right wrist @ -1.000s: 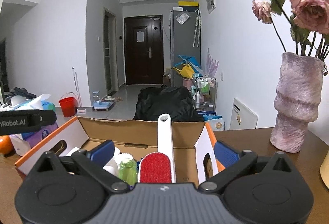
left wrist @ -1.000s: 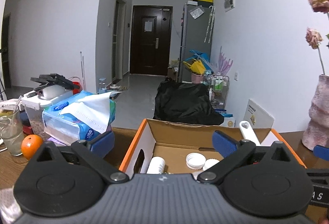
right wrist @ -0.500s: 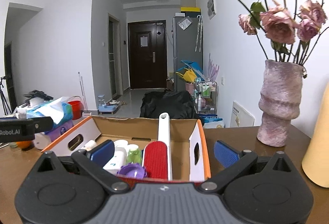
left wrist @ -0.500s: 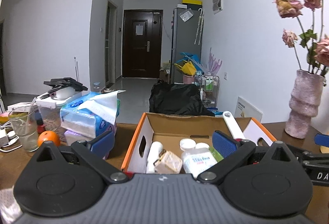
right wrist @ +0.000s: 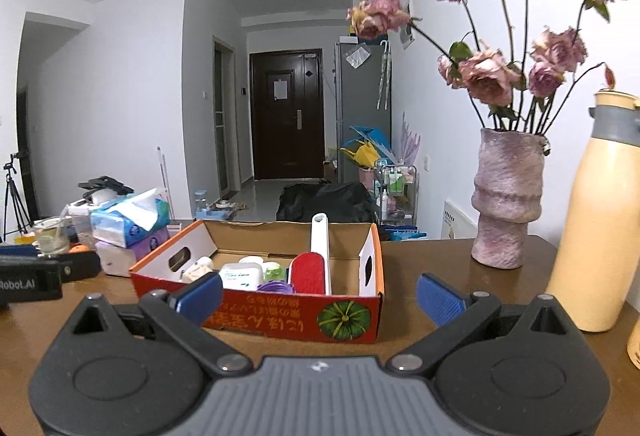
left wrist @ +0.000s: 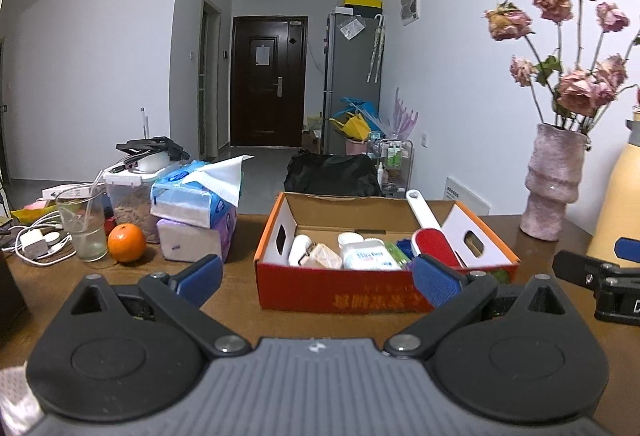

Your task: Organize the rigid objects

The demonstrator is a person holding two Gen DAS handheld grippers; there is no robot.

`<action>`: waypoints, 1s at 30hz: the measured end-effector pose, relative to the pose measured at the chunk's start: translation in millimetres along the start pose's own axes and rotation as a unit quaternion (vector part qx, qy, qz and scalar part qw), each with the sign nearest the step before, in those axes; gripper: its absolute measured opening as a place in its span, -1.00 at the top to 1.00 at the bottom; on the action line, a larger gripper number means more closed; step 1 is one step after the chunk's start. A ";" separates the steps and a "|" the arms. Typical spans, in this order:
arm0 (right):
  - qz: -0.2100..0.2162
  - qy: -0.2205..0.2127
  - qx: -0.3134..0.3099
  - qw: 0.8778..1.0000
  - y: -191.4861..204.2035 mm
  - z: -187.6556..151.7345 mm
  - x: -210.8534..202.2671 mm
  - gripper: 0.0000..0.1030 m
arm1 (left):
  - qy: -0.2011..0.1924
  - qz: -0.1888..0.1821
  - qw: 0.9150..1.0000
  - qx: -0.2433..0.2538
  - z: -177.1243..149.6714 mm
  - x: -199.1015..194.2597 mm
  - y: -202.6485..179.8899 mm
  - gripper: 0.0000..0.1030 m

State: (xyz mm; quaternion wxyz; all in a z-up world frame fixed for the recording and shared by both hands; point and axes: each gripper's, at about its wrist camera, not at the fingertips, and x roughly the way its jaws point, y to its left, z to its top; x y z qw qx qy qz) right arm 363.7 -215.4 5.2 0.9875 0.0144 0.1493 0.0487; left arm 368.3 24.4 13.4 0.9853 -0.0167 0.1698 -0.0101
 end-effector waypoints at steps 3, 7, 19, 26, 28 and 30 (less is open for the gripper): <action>0.004 -0.003 0.008 1.000 0.4 -6.9 -24.9 -1.00 | 0.003 -0.001 1.000 -0.004 -5.7 -18.5 -0.3 -1.00; 0.006 -0.006 0.008 1.000 1.9 -15.8 -54.6 -1.00 | 0.000 -0.006 1.000 -0.014 -15.0 -50.8 -1.4 -1.00; 0.007 -0.024 0.000 1.000 -1.7 -40.4 -162.4 -1.00 | -0.011 -0.013 1.000 -0.016 -49.8 -156.3 -5.5 -1.00; 0.008 -0.038 -0.008 0.999 3.2 -58.3 -221.9 -1.00 | -0.018 -0.020 1.000 -0.007 -72.1 -211.8 -10.6 -1.00; 0.008 -0.041 -0.011 0.999 5.6 -62.4 -234.3 -1.00 | -0.019 -0.023 1.000 -0.007 -78.7 -225.4 -11.4 -1.00; 0.008 -0.043 -0.013 0.999 8.0 -67.2 -247.3 -1.00 | -0.020 -0.024 0.999 -0.007 -83.6 -236.0 -11.8 -1.00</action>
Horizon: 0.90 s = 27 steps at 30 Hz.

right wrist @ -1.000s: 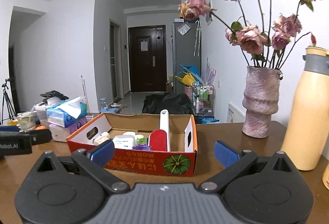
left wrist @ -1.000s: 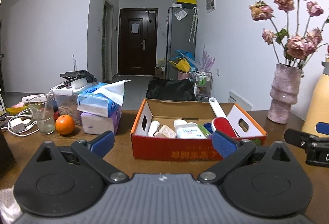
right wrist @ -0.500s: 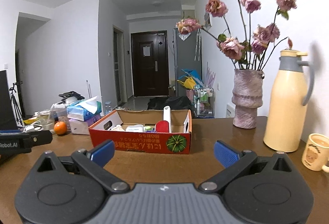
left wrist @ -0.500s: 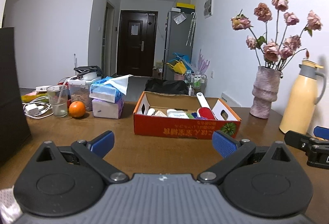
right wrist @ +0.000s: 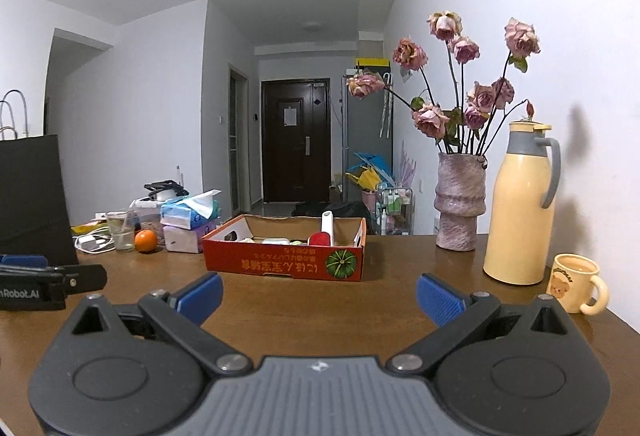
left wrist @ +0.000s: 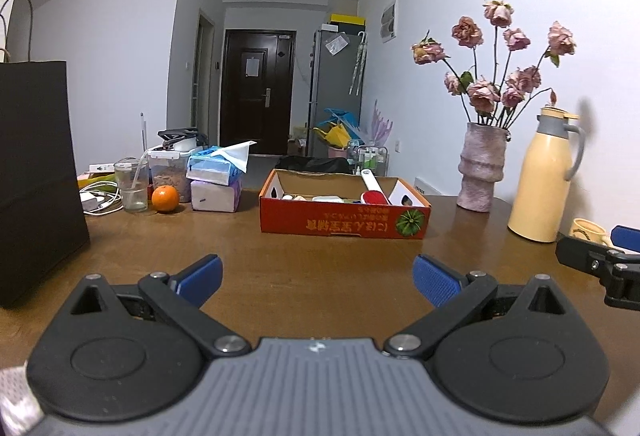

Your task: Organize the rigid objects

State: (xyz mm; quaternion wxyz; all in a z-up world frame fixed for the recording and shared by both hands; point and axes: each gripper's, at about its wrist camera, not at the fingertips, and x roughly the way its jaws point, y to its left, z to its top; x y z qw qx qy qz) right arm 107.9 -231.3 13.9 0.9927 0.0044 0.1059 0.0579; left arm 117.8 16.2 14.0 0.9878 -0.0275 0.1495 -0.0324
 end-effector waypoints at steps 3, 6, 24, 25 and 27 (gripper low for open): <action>0.000 -0.002 -0.002 1.000 2.0 -5.2 -14.7 -1.00 | -0.003 -0.002 1.000 -0.001 -5.4 -13.8 -0.8 -1.00; -0.001 -0.003 -0.003 1.000 2.7 -9.6 -26.3 -1.00 | -0.004 -0.005 1.000 0.001 -10.0 -24.2 -2.6 -1.00; -0.005 -0.006 0.000 1.000 1.3 -12.6 -40.3 -1.00 | -0.006 -0.010 1.000 0.003 -13.5 -35.6 -6.0 -1.00; -0.005 -0.006 0.000 1.000 1.3 -12.5 -40.2 -1.00 | -0.006 -0.010 1.000 0.003 -13.5 -35.5 -5.9 -1.00; -0.005 -0.006 0.000 1.000 1.3 -12.5 -40.4 -1.00 | -0.006 -0.010 1.000 0.003 -13.6 -35.7 -6.0 -1.00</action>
